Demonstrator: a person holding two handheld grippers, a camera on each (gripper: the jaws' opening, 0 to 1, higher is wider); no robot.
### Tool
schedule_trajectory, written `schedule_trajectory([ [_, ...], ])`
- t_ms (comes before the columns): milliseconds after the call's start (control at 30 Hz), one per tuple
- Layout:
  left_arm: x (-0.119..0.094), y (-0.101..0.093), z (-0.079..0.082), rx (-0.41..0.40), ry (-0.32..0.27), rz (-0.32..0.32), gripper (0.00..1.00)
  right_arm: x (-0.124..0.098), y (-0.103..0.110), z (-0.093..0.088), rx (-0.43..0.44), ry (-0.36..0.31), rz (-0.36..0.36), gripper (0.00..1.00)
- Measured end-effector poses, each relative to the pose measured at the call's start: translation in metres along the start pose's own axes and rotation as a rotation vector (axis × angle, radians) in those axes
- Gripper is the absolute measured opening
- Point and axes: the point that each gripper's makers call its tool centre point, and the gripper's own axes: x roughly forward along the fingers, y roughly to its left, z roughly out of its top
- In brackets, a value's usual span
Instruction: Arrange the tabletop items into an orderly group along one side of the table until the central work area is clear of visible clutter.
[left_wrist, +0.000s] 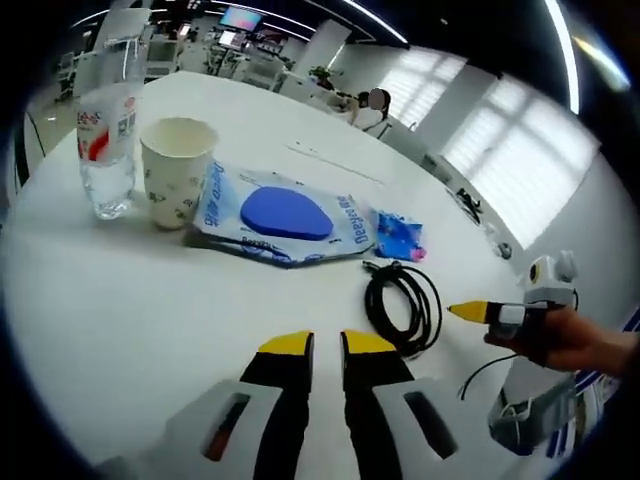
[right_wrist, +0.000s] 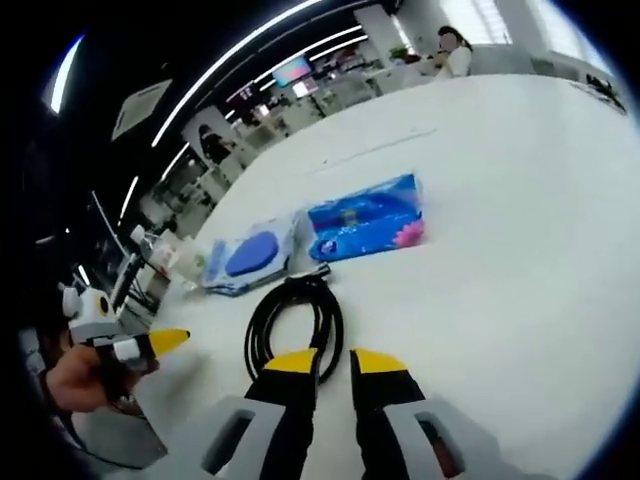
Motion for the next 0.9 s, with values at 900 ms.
schedule_trajectory([
  [900, -0.142, 0.055, 0.038, 0.197, -0.156, 0.069, 0.46, -0.082, 0.025, -0.018, -0.371, -0.032, 0.024, 0.51],
])
